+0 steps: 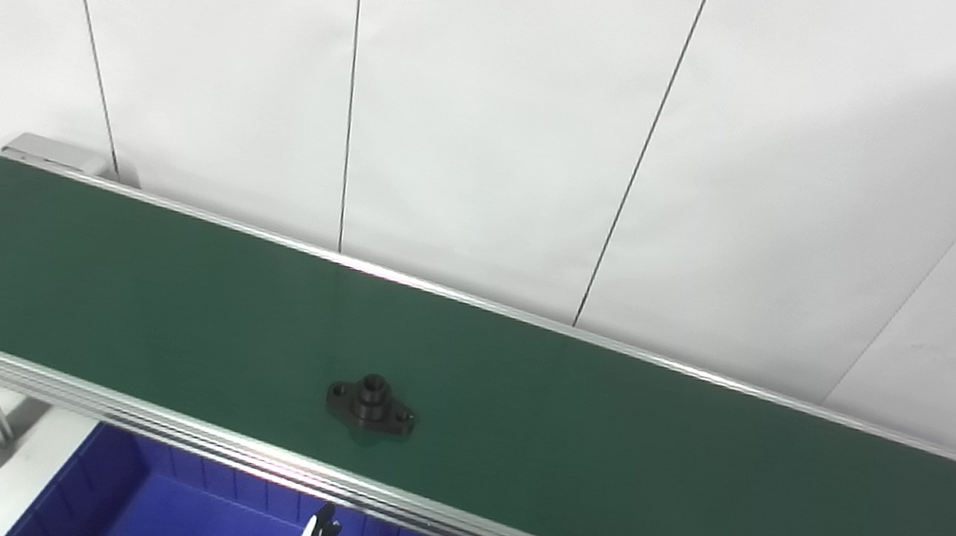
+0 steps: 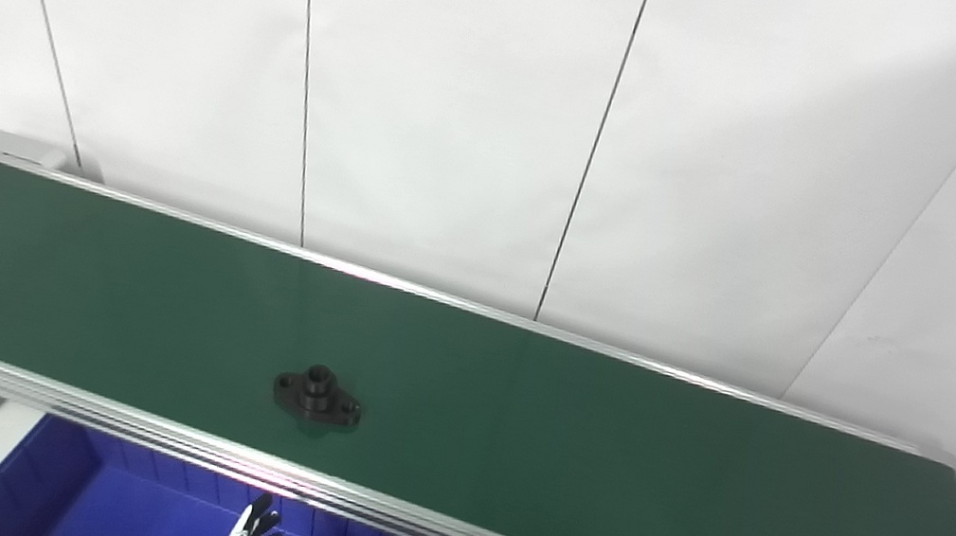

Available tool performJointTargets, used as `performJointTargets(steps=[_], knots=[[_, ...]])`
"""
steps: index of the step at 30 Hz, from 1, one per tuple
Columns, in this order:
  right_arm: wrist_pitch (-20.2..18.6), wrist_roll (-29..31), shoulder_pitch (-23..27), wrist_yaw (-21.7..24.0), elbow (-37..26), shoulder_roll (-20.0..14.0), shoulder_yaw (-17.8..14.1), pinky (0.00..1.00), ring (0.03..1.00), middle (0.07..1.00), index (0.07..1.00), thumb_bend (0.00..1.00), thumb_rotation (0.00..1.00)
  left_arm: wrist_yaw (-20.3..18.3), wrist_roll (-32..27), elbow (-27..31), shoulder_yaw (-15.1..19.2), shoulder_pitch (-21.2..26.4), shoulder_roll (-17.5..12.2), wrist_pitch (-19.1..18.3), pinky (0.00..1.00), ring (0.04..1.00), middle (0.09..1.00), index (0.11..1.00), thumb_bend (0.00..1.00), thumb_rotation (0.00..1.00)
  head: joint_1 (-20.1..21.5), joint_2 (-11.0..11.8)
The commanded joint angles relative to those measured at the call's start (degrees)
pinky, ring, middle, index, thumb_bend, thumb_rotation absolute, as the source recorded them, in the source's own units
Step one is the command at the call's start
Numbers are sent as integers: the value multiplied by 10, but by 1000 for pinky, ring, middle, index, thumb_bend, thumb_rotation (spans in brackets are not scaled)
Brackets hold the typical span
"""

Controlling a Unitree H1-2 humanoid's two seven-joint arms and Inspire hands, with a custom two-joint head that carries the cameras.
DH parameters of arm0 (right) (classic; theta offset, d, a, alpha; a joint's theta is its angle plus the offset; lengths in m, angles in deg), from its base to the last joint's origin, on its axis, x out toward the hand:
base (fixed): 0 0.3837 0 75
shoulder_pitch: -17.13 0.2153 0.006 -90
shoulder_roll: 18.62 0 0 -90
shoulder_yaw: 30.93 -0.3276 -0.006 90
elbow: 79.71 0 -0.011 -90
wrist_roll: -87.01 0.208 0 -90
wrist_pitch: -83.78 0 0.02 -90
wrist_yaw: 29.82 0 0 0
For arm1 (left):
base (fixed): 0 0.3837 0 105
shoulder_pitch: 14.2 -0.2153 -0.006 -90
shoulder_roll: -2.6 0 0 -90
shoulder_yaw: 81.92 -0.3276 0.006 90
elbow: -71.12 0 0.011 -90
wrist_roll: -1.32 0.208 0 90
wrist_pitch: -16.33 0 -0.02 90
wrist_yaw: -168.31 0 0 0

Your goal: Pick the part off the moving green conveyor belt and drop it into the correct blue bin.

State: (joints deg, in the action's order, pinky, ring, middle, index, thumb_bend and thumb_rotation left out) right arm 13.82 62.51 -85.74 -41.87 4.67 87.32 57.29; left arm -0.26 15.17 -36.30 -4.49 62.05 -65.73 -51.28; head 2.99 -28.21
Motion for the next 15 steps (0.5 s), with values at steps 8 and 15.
performJointTargets(steps=[8, 15], knots=[[-194, -182, 109, 60, -58, -19, 40, 645, 821, 921, 947, 897, 713, -13, -6, 38, -28, -10, 52, -4, 943, 938, 978, 1000, 382, 872, 17, -21], [-300, -288, 200, 110, -24, -26, 100, 580, 748, 857, 899, 945, 611, -18, 0, 55, -30, -13, 47, -14, 938, 929, 986, 1000, 378, 894, 26, -30]])
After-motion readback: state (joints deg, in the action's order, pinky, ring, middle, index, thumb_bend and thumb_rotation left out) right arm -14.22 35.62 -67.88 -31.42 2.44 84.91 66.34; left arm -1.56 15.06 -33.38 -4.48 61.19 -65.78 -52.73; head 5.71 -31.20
